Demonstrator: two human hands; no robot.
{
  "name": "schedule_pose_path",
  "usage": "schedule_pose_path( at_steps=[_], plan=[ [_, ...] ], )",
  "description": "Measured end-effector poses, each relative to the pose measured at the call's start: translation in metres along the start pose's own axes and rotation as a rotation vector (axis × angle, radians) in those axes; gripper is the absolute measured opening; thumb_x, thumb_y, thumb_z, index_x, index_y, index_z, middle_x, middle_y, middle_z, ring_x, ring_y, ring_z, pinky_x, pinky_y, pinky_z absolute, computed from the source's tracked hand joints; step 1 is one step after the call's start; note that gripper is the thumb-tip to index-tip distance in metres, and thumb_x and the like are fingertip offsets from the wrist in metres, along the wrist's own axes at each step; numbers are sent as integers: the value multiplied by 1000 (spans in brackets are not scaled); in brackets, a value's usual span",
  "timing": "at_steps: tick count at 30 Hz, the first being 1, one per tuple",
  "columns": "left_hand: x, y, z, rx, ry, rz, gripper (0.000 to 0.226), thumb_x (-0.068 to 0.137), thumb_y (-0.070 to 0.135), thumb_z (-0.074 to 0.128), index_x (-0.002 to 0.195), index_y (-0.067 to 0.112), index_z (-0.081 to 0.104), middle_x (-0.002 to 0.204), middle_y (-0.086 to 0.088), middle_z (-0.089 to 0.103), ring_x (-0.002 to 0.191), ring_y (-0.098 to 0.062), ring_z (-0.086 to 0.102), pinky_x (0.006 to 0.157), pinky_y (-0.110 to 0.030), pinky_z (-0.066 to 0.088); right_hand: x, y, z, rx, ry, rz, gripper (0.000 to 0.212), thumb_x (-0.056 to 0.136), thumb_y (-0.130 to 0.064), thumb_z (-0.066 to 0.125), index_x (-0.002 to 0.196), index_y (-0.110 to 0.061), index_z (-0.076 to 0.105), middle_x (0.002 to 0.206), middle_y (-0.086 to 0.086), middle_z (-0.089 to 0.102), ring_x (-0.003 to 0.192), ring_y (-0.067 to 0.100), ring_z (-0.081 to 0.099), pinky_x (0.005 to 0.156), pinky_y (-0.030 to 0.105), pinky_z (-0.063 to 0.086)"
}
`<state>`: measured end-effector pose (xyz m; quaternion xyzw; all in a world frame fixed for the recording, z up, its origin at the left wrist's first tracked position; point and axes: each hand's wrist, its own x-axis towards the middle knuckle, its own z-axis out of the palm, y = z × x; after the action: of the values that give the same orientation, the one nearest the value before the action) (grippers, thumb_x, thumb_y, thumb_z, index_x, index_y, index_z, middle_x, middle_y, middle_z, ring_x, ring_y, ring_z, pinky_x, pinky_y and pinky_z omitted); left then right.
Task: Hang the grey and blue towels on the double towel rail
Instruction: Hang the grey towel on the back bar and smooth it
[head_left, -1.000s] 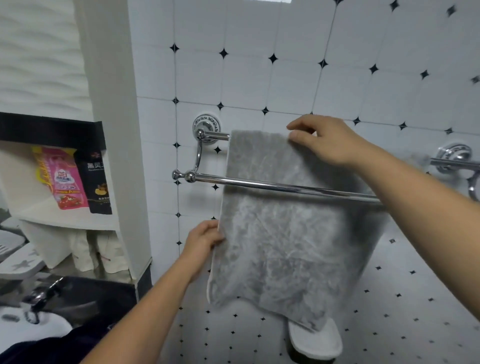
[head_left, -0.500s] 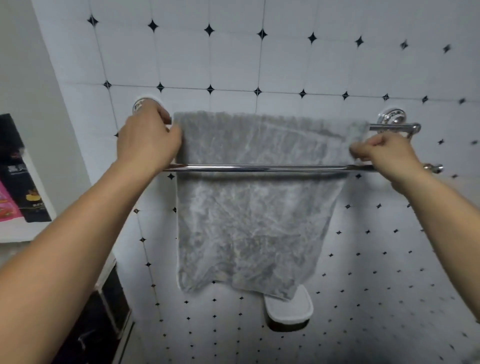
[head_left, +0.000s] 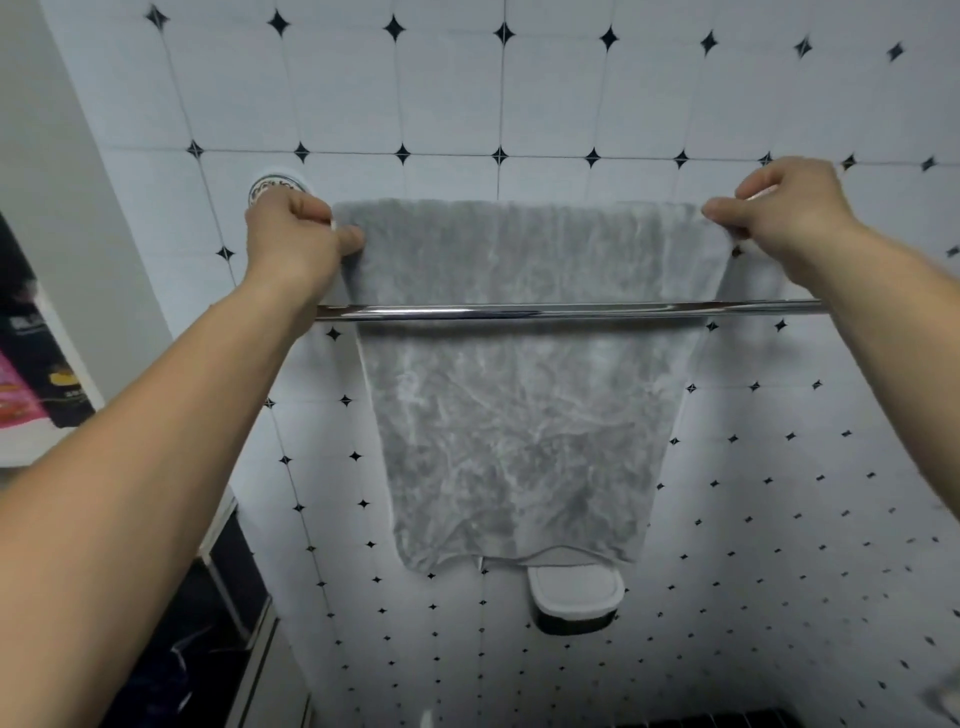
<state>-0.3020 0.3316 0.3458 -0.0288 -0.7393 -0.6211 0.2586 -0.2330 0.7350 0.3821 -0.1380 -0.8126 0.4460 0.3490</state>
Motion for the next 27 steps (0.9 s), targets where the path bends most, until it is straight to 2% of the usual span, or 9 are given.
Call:
schedule_pose_path(
  at_steps=[4, 7, 12, 15, 18, 20, 22, 24, 27],
  plan=[
    [-7, 10, -2, -297, -3, -142, 17, 72, 12, 73, 85, 10, 63, 73, -6, 66, 59, -19, 64, 63, -32, 56, -6, 6, 3, -13, -5, -23, 30, 73, -26, 83, 71, -25, 53, 66, -1, 59, 40, -2, 55, 48, 11, 41],
    [-12, 15, -1, -229, -83, -171, 15, 71, 10, 80, 76, 13, 66, 69, 0, 72, 63, -17, 71, 62, -30, 59, -5, 8, 3, 7, -12, -25, 31, 76, -22, 82, 72, -24, 51, 68, 0, 56, 32, -9, 49, 34, 6, 34],
    [-9, 12, -3, -53, -115, -140, 36, 65, 0, 83, 69, 18, 52, 80, -1, 64, 75, -21, 64, 73, -32, 55, -6, 12, 3, 9, -54, -23, 34, 73, -14, 83, 71, -22, 50, 70, 1, 55, 43, 0, 57, 45, 7, 43],
    [-8, 7, -8, 112, -130, -113, 47, 63, 0, 84, 60, 21, 43, 64, 3, 54, 48, -7, 51, 52, -17, 42, -8, 17, 0, -56, -42, -32, 40, 71, -11, 85, 67, -22, 47, 66, -1, 51, 56, 10, 54, 58, 15, 45],
    [-10, 4, -8, 158, -188, -90, 52, 67, -4, 81, 57, 21, 36, 57, 4, 45, 31, 1, 40, 35, -9, 32, -8, 20, -1, -76, -69, -34, 37, 73, -10, 83, 68, -21, 48, 68, 2, 54, 48, 5, 57, 56, 15, 46],
    [-10, 6, -6, 130, -200, -82, 52, 70, 1, 80, 57, 23, 34, 63, 0, 48, 46, -7, 48, 42, -12, 38, -7, 20, -1, -71, -86, -33, 36, 73, -9, 83, 69, -21, 49, 70, 5, 57, 42, -1, 56, 62, 19, 46],
    [-10, 11, -7, 41, -194, -123, 38, 71, 14, 80, 59, 23, 46, 66, 3, 59, 57, -11, 57, 56, -21, 42, -8, 18, -2, -51, -90, -35, 36, 72, -7, 83, 68, -20, 49, 69, 5, 58, 41, -1, 56, 65, 21, 47],
    [-10, 14, -10, -66, -183, -187, 19, 72, 20, 80, 70, 21, 60, 63, 9, 68, 54, -7, 63, 62, -26, 47, -10, 16, -4, -55, -91, -31, 35, 73, -8, 83, 69, -20, 50, 69, 4, 59, 41, -2, 56, 61, 15, 48],
    [-9, 15, -13, -122, -131, -184, 21, 74, 11, 79, 69, 21, 61, 66, 6, 69, 56, -8, 64, 63, -26, 51, -11, 16, -5, -46, -82, -28, 35, 73, -7, 82, 69, -20, 50, 68, 2, 57, 37, -6, 54, 48, 7, 45]
  ],
)
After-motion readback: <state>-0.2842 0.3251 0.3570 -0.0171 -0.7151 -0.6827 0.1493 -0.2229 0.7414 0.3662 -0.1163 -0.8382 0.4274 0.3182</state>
